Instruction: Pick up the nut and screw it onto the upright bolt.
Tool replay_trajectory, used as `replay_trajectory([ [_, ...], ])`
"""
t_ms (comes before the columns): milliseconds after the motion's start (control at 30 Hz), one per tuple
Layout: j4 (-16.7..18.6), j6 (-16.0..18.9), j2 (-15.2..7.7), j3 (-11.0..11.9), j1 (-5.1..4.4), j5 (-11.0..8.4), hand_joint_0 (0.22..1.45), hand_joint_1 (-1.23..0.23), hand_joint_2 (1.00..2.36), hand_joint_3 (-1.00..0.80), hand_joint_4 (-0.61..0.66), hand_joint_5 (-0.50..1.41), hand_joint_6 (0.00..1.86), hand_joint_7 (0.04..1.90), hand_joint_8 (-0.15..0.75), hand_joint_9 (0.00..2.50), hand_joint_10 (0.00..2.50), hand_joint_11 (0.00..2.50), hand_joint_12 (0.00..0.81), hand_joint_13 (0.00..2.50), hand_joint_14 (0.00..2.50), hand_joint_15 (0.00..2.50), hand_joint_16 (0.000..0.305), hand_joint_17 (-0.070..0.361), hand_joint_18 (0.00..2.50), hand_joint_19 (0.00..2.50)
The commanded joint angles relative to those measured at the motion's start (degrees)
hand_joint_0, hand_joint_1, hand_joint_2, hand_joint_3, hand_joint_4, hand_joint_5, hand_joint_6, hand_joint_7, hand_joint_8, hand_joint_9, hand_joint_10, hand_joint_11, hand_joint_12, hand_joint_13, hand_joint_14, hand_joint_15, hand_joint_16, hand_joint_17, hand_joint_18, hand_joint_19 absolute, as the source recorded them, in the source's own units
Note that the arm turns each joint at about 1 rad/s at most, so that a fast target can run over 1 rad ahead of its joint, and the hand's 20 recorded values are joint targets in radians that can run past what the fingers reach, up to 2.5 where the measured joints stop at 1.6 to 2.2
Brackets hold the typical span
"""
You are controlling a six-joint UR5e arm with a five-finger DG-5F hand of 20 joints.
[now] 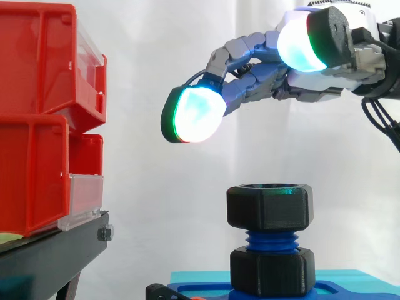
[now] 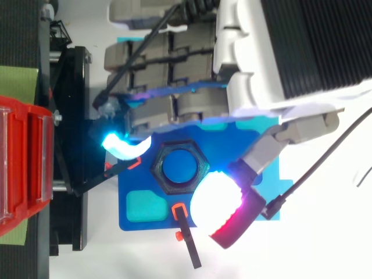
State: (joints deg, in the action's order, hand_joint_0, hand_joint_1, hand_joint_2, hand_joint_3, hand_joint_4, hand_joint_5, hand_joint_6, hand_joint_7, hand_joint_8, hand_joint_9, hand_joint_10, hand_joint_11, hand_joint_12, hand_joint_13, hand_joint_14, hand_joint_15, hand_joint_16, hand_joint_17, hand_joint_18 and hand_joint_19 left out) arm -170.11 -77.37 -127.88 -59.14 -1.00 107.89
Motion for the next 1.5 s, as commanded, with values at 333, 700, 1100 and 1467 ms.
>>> replay_trajectory([
  [333, 3.21, 1.60, 0.00, -3.00, -0.76, -0.31, 0.50, -0.10, 1.00, -0.50, 0.19, -0.14, 0.50, 0.70, 0.221, 0.47, 0.00, 0.00, 0.292, 0.38, 0.00, 0.00, 0.030, 0.068, 0.02, 0.00],
  [700, 2.95, 1.52, 0.00, -3.00, -0.67, -0.48, 0.51, -0.12, 1.00, -0.50, 0.26, -0.10, 0.50, 0.91, 0.242, 0.52, 0.00, 0.00, 0.277, 0.42, 0.00, 0.00, 0.027, 0.062, 0.06, 0.00],
  [1100, 1.98, 1.25, 0.00, -3.00, -0.14, -0.31, 0.52, -0.14, 1.00, -0.50, 0.29, -0.07, 0.50, 1.01, 0.250, 0.57, 0.00, 0.00, 0.269, 0.44, 0.00, 0.00, 0.025, 0.056, 0.07, 0.00],
  [1467, 3.39, 1.25, 0.00, -4.49, 0.12, -0.31, 0.52, -0.16, 1.00, -0.50, 0.28, -0.07, 0.50, 0.98, 0.242, 0.57, 0.00, 0.00, 0.264, 0.45, 0.00, 0.00, 0.024, 0.054, 0.09, 0.00],
])
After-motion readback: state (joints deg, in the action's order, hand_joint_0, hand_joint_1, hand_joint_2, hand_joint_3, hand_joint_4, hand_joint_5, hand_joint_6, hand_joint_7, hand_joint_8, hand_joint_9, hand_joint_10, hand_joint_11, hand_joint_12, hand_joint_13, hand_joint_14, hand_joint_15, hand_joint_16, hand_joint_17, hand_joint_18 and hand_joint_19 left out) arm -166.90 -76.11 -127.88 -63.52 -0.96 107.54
